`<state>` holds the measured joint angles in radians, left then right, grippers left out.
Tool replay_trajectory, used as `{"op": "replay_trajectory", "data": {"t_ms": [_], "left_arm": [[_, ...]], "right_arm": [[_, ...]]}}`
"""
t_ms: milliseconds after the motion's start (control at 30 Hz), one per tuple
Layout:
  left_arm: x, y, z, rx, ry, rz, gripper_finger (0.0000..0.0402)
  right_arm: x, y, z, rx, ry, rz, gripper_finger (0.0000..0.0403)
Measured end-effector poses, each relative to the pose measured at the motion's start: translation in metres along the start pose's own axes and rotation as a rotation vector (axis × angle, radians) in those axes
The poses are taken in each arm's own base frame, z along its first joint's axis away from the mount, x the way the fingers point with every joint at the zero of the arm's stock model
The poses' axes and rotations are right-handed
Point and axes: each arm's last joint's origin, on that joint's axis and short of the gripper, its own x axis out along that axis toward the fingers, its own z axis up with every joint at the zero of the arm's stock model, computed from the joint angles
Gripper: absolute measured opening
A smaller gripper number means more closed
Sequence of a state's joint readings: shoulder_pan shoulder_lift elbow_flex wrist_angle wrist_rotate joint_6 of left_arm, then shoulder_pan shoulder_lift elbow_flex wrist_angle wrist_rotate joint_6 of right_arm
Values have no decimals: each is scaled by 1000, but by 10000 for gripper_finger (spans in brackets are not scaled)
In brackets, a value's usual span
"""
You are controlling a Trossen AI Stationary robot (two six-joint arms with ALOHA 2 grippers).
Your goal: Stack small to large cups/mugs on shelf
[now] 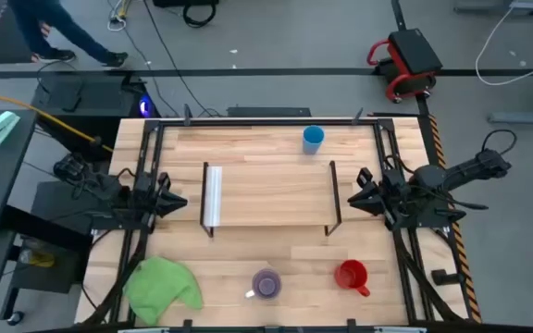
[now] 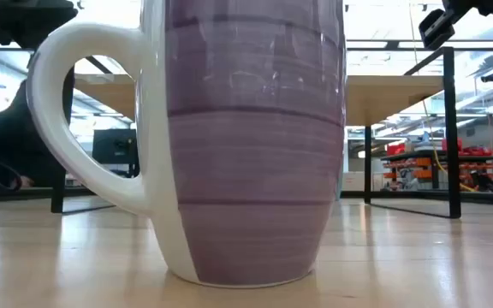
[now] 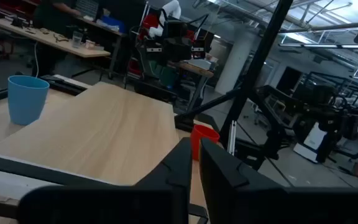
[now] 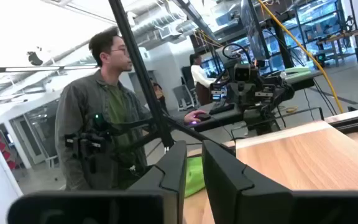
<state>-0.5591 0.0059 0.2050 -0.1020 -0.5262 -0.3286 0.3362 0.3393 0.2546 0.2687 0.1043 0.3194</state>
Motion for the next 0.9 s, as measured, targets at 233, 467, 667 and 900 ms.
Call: {"op": "replay_trajectory", "data": {"t_ms": [233,467,667,900], "left_arm": [[0,0,0,0,0,0,37],[0,0,0,0,0,0,30],[0,0,0,0,0,0,37],[0,0,0,0,0,0,38]], "right_arm": [[0,0,0,0,0,0,59],[0,0,0,0,0,0,59],[0,0,0,0,0,0,59],[0,0,0,0,0,0,59]]}}
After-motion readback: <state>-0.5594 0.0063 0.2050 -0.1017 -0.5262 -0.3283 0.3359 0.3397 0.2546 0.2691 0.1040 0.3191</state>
